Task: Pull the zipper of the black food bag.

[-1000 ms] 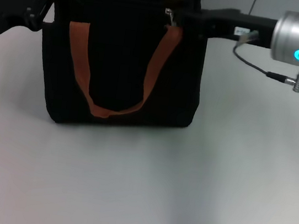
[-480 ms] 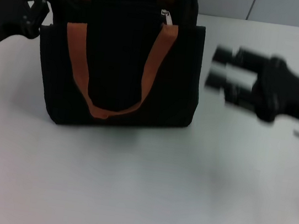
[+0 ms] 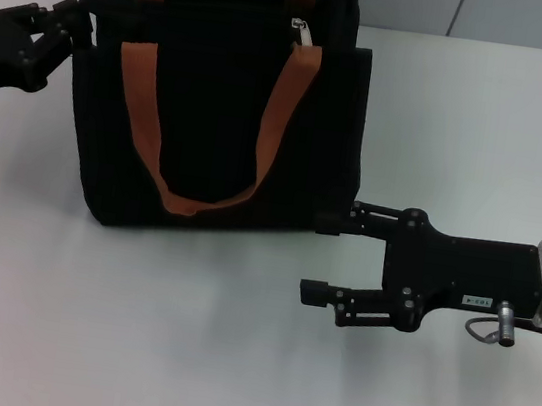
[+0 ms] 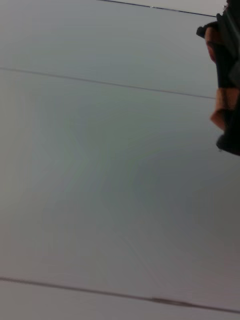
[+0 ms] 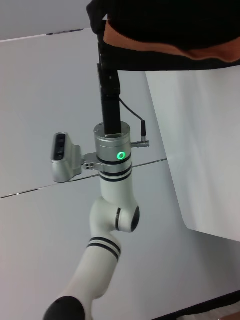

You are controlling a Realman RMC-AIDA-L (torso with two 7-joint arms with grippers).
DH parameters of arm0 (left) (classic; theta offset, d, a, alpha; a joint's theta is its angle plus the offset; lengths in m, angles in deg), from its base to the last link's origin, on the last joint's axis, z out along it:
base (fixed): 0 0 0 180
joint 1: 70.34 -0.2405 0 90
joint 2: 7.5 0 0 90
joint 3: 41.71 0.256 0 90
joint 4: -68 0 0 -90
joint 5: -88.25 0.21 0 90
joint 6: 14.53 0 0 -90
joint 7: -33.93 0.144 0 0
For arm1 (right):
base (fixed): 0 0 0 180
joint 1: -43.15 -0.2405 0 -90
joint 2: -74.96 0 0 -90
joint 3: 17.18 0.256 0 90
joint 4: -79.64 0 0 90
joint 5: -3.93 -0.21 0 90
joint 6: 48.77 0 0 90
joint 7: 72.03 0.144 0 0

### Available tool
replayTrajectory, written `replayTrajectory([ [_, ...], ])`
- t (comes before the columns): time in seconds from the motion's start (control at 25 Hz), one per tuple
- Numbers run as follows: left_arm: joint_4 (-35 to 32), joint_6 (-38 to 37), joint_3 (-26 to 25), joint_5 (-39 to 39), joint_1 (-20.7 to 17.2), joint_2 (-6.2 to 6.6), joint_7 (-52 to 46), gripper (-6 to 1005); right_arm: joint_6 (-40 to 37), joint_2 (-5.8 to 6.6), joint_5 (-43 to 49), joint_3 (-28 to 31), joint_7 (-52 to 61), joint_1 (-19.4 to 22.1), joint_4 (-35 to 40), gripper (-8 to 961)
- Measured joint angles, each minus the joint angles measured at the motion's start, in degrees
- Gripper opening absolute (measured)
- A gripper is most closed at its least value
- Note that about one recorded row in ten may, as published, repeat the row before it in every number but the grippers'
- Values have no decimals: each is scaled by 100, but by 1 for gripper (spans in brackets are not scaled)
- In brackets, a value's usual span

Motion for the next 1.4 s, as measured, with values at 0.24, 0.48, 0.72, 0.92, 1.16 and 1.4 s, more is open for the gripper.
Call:
replayTrajectory([
  [0.24, -220, 50, 37, 21, -197, 92, -322, 167, 8, -8, -30, 34, -186, -53, -96, 806],
  [0.48, -621, -377, 64, 228, -435, 385, -1063, 312, 46, -13, -32, 48, -251, -64, -153, 806],
  [0.72, -633, -2070, 339, 879, -557, 579, -873, 589, 53, -21, -33, 47, -473, -115, -319, 806],
  [0.92, -613, -2268, 880, 1591, -544, 182, -55, 774, 42, -25, -41, 15, -946, -176, -628, 806],
  [1.16, -596, -2109, 970, 2107, -487, -74, 170, 827, 2, -40, -40, -11, -1299, -224, -915, 806],
  [1.4, -590, -2089, 976, 2109, -492, -102, 199, 827, 132, -39, -5, -9, -1318, -247, -1038, 806],
])
